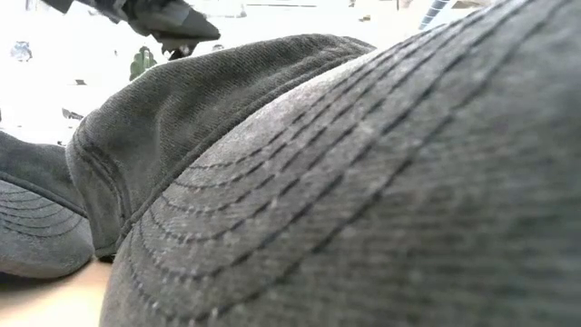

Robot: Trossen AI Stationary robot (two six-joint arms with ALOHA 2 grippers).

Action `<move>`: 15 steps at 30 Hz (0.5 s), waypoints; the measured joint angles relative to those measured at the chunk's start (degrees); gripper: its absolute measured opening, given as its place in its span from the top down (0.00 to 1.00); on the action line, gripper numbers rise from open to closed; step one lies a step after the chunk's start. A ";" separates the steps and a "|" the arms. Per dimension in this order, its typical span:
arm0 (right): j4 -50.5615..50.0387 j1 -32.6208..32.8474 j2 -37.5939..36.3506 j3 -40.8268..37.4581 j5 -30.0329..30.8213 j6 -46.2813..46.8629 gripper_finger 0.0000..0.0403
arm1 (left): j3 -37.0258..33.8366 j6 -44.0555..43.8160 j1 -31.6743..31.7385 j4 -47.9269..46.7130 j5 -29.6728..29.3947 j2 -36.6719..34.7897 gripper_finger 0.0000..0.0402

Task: Pick & Place hat
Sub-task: Put the top maroon head cap into the right transparent bin

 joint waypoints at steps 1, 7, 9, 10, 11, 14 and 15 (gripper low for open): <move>-1.35 0.00 1.12 0.00 0.83 1.50 1.00 | -0.72 -1.31 -0.66 0.04 -0.77 0.02 0.94; -9.96 0.72 6.52 0.00 0.72 12.02 1.00 | -8.20 -6.52 -7.38 9.77 -6.86 0.65 0.94; -12.50 1.81 7.67 0.00 0.72 15.72 1.00 | -10.42 -6.59 -9.79 13.36 -9.30 0.59 0.94; -13.12 2.56 8.27 0.00 0.72 17.35 1.00 | -11.40 -6.66 -10.85 15.02 -10.38 0.59 0.94; -13.39 3.41 8.76 0.00 0.72 18.88 1.00 | -12.32 -7.22 -11.94 16.41 -11.26 0.59 0.94; -13.53 6.64 9.79 0.00 0.81 22.67 1.00 | -13.70 -11.71 -13.99 18.15 -12.56 0.56 0.94; -13.35 7.89 10.11 0.00 1.23 23.50 1.00 | -14.02 -13.79 -14.53 18.27 -12.76 0.56 0.94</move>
